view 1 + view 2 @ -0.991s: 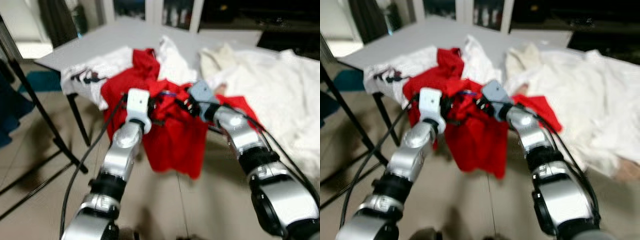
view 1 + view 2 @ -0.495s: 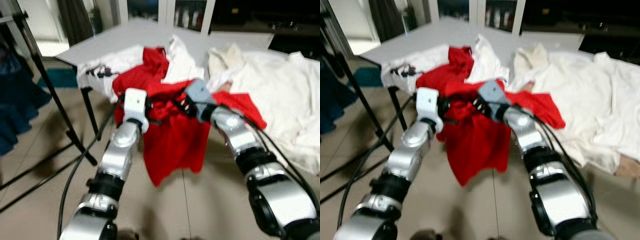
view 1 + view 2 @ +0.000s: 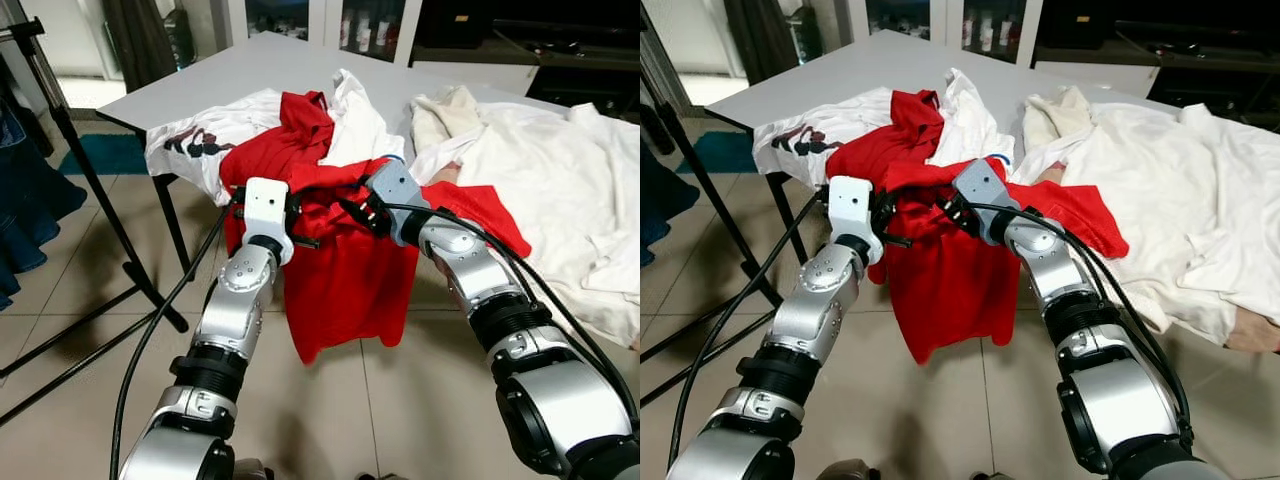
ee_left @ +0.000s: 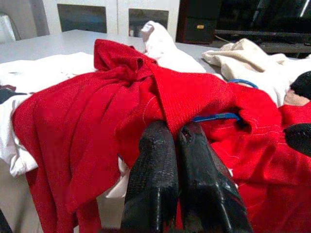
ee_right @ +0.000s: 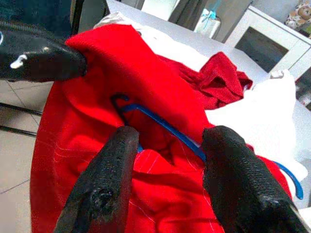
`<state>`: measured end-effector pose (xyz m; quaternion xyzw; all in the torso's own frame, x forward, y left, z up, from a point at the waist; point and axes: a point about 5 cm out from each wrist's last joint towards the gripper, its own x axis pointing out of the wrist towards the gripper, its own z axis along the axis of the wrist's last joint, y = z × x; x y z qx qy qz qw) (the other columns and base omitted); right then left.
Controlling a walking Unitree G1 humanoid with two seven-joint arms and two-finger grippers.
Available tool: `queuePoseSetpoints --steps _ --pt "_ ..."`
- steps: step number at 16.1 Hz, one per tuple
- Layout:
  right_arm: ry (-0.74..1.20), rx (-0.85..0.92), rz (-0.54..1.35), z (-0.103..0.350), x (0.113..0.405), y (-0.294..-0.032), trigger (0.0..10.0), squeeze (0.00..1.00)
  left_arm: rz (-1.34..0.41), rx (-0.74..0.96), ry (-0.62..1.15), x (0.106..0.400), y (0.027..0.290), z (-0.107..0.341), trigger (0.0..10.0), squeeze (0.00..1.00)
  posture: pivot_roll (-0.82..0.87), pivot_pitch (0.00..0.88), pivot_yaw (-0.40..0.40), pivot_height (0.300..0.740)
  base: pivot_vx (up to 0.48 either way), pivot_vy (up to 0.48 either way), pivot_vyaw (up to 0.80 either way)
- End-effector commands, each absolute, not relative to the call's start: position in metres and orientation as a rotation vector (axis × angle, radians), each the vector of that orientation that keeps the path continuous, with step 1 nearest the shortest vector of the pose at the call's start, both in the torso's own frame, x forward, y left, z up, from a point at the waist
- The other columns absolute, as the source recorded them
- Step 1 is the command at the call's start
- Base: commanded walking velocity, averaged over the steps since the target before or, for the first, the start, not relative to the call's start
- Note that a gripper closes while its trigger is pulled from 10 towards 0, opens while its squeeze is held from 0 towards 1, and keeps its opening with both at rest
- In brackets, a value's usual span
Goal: Hang hanger
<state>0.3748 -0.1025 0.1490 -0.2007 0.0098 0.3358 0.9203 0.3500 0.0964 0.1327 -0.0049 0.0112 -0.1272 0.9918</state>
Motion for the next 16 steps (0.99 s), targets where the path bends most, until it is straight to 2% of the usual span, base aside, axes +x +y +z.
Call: queuePoseSetpoints --steps 1,7,16 --pt "0.0 -0.425 0.682 0.1562 0.3777 -0.1035 10.0 0.0 -0.251 -0.017 0.031 0.3514 0.0962 0.1335 10.0 0.0 0.09 0.0 -0.02 0.74 0.0 0.0 0.0" --pt "0.001 -0.408 0.685 0.153 0.3751 -0.1026 10.0 0.0 -0.247 -0.022 0.032 0.3511 0.0977 0.1334 10.0 0.0 0.09 0.0 -0.015 0.74 0.0 0.0 0.0" --pt "0.002 -0.396 0.679 0.152 0.3741 -0.1038 10.0 0.0 -0.26 -0.019 0.028 0.352 0.0962 0.1347 10.0 0.0 0.09 0.0 -0.01 0.74 0.277 0.0 0.0"
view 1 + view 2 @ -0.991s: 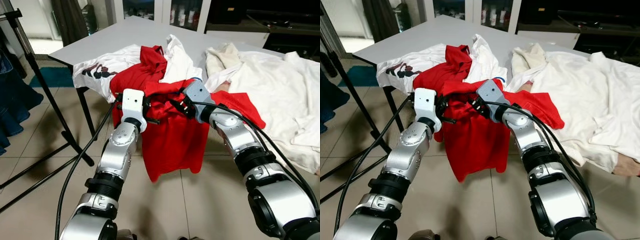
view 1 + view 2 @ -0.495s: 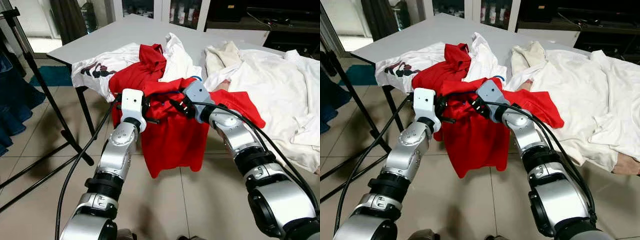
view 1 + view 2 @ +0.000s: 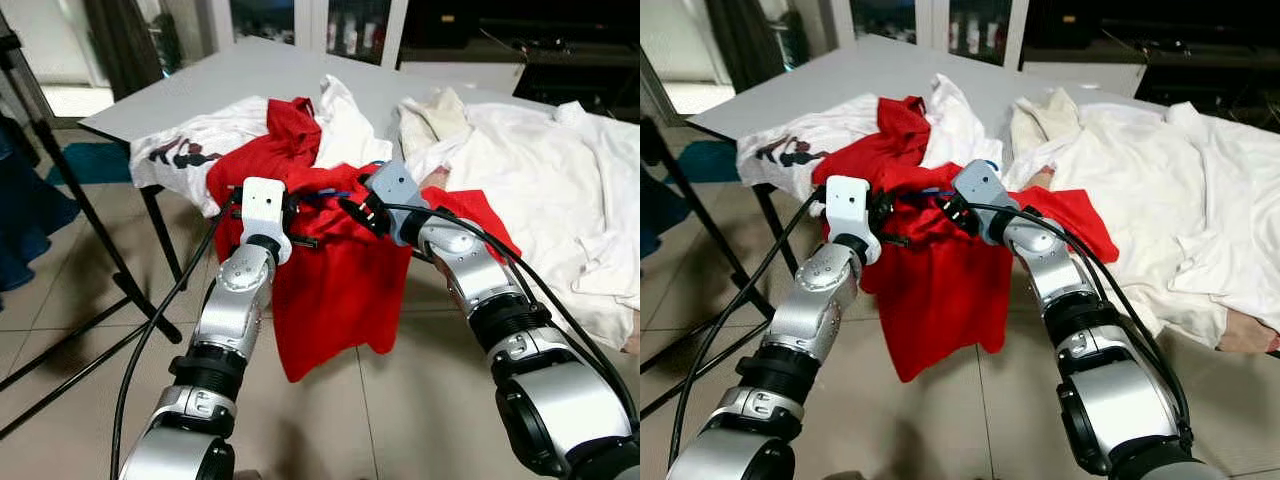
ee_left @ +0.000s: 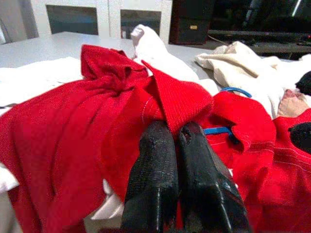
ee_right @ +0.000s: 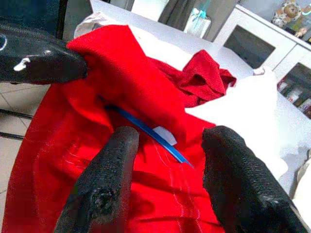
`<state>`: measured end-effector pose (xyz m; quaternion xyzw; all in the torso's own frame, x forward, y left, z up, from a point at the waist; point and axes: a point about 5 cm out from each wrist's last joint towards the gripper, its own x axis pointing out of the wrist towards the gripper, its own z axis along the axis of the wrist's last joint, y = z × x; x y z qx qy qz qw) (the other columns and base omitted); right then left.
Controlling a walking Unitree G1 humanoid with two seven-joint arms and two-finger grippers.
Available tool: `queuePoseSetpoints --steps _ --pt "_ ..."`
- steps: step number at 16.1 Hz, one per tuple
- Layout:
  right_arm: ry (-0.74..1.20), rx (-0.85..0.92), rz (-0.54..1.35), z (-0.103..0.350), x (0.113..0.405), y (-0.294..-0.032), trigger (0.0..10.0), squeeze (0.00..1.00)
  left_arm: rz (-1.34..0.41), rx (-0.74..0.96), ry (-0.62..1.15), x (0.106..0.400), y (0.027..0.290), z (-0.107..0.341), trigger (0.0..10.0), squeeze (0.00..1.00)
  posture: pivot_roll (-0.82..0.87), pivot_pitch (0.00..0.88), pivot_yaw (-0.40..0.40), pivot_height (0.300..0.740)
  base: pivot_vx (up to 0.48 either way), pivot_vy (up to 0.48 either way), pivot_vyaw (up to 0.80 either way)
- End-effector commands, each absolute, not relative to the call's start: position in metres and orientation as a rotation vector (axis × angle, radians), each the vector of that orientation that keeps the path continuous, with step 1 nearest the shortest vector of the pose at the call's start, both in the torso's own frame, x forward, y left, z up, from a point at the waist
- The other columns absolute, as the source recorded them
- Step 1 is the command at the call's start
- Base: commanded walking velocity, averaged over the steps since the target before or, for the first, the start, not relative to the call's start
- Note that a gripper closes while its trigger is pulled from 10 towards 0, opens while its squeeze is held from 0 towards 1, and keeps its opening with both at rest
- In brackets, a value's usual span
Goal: Hang hanger
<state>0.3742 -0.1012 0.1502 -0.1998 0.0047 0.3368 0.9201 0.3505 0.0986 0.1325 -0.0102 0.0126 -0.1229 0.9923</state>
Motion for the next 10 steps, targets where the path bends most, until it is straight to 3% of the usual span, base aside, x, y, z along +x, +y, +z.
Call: queuePoseSetpoints --steps 1,10 --pt "0.002 -0.395 0.68 0.152 0.3741 -0.1035 10.0 0.0 -0.26 -0.018 0.029 0.3521 0.0964 0.1347 10.0 0.0 0.09 0.0 -0.009 0.74 0.33 0.0 0.0" --pt "-0.001 -0.388 0.682 0.1522 0.3735 -0.1028 10.0 0.0 -0.263 -0.017 0.028 0.352 0.0961 0.1348 10.0 0.0 0.09 0.0 -0.006 0.74 0.336 0.0 0.0"
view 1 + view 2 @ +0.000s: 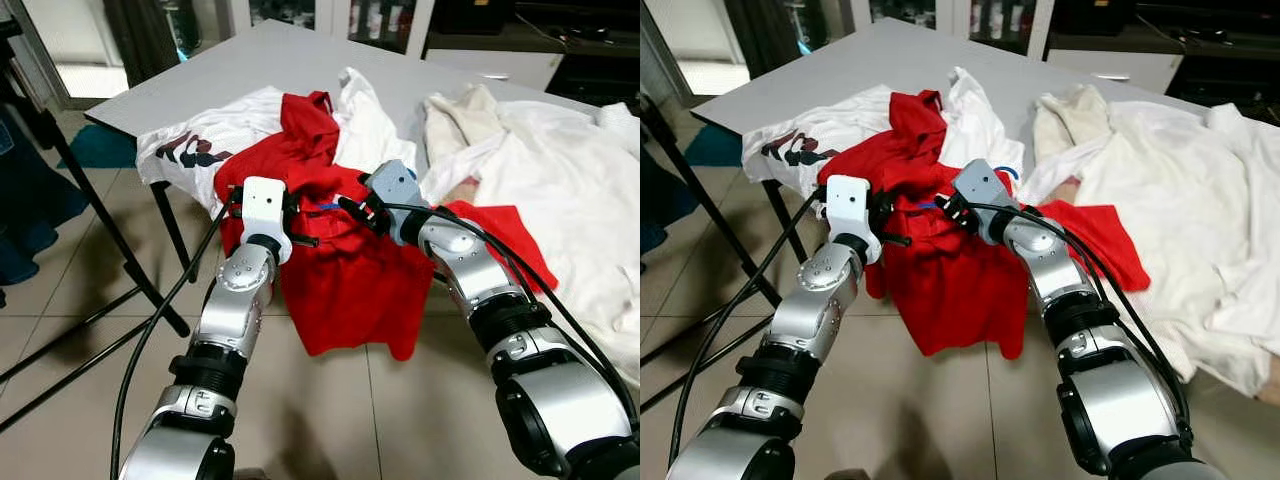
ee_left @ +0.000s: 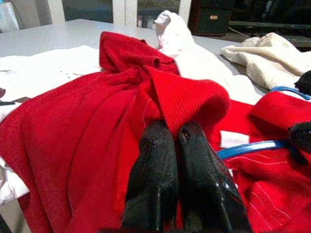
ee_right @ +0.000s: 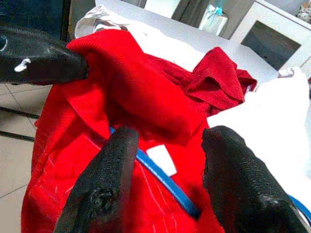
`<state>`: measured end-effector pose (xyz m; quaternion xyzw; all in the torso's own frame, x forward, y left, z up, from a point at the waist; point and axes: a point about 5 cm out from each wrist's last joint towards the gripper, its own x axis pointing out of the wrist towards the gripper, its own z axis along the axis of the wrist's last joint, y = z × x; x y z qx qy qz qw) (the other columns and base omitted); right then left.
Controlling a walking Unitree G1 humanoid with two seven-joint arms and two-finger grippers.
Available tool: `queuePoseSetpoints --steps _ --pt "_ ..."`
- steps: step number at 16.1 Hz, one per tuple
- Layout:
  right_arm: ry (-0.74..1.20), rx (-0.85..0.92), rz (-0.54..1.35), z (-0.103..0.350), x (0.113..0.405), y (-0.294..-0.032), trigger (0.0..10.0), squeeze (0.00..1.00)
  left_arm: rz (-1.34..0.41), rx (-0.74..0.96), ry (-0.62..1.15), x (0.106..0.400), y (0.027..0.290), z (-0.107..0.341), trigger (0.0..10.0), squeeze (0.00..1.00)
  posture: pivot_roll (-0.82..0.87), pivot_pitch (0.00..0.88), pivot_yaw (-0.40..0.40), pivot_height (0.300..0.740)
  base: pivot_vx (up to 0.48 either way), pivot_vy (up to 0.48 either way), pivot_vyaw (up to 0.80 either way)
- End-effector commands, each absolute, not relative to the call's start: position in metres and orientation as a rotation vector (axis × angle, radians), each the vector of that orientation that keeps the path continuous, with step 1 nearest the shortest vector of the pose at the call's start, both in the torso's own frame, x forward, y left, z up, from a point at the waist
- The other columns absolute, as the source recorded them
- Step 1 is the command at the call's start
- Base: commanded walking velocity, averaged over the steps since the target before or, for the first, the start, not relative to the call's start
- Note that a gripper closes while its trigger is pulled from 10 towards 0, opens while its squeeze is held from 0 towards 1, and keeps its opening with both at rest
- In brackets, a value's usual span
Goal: Hang hanger
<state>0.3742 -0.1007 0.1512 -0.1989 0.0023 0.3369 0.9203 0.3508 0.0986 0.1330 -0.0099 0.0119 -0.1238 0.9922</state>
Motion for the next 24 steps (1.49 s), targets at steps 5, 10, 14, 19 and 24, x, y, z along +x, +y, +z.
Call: queuePoseSetpoints --steps 5,10,14,19,24 --pt "-0.002 -0.387 0.686 0.1526 0.3734 -0.1025 10.0 0.0 -0.261 -0.018 0.029 0.3517 0.0957 0.1345 10.0 0.0 0.09 0.0 -0.009 0.74 0.338 0.0 0.0" --pt "-0.002 -0.386 0.683 0.1522 0.3729 -0.103 10.0 0.0 -0.266 -0.019 0.027 0.3514 0.0952 0.1348 10.0 0.0 0.08 0.0 -0.009 0.74 0.38 0.0 0.0" --pt "-0.001 -0.385 0.682 0.1522 0.3726 -0.1035 10.0 0.0 -0.266 -0.017 0.028 0.351 0.0952 0.1347 10.0 0.0 0.09 0.001 -0.009 0.74 0.338 0.0 0.0" --pt "0.002 -0.385 0.697 0.1533 0.3729 -0.1027 10.0 0.0 -0.265 -0.016 0.03 0.351 0.0955 0.1345 10.0 0.0 0.09 0.001 -0.009 0.74 0.0 0.0 0.0" --pt "0.021 -0.438 0.821 0.1523 0.3684 -0.0984 10.0 0.0 -0.261 -0.017 0.031 0.351 0.0955 0.1342 10.0 0.0 0.09 0.001 -0.014 0.74 0.0 0.0 0.0"
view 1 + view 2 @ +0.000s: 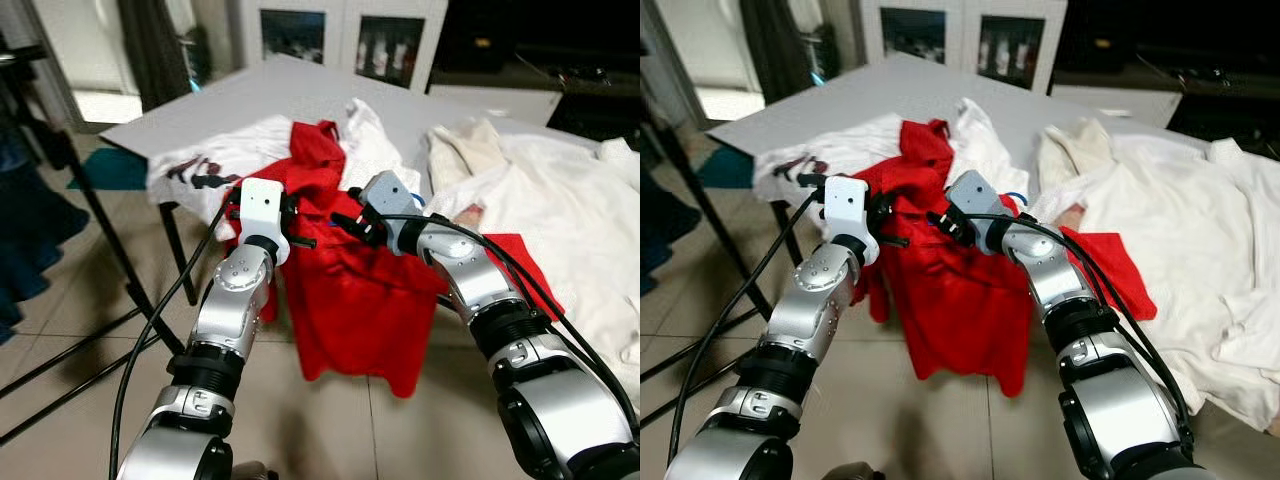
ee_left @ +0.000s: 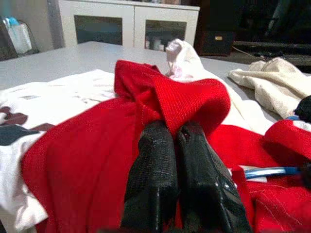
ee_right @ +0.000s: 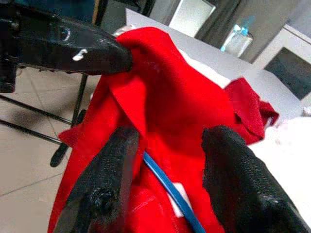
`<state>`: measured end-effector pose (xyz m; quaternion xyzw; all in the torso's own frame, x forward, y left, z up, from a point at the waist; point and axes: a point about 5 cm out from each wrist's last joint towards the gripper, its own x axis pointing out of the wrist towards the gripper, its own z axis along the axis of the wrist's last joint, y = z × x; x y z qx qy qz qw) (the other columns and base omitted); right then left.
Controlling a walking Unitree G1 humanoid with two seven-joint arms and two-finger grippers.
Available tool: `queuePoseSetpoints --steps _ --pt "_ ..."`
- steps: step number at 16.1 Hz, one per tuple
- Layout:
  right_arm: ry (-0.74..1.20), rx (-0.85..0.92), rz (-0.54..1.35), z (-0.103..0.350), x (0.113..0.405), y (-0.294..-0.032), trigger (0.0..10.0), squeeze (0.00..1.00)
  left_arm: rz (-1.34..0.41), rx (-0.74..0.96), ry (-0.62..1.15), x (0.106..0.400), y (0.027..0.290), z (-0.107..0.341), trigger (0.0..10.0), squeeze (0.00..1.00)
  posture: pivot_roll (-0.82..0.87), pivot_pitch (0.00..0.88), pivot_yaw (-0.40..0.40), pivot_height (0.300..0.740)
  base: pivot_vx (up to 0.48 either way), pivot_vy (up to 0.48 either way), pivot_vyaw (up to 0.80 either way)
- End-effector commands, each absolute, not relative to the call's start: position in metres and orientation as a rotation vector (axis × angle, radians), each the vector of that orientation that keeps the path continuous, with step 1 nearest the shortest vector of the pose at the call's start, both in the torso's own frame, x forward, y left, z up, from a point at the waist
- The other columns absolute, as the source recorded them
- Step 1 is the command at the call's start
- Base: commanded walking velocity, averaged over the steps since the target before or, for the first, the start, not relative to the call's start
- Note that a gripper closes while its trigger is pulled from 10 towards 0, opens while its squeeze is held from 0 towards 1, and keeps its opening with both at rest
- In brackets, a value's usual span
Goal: Hang hanger
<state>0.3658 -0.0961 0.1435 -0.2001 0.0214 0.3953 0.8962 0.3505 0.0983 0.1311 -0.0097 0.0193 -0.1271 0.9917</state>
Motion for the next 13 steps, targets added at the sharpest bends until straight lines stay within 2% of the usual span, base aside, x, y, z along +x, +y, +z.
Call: queuePoseSetpoints --steps 1,8,13 --pt "0.023 -0.444 0.827 0.153 0.369 -0.097 10.0 0.0 -0.26 -0.017 0.032 0.351 0.096 0.134 10.0 0.0 0.09 0.001 -0.015 0.74 0.0 0.0 0.0" --pt "0.091 -0.486 0.81 0.143 0.37 -0.097 10.0 0.0 -0.255 -0.016 0.031 0.351 0.097 0.134 10.0 0.0 0.09 0.001 -0.015 0.74 0.0 0.0 0.0" --pt "0.179 -0.621 0.73 0.133 0.378 -0.099 10.0 0.0 -0.26 -0.012 0.031 0.351 0.096 0.134 10.0 0.0 0.09 0.002 -0.019 0.74 0.0 0.0 0.0"
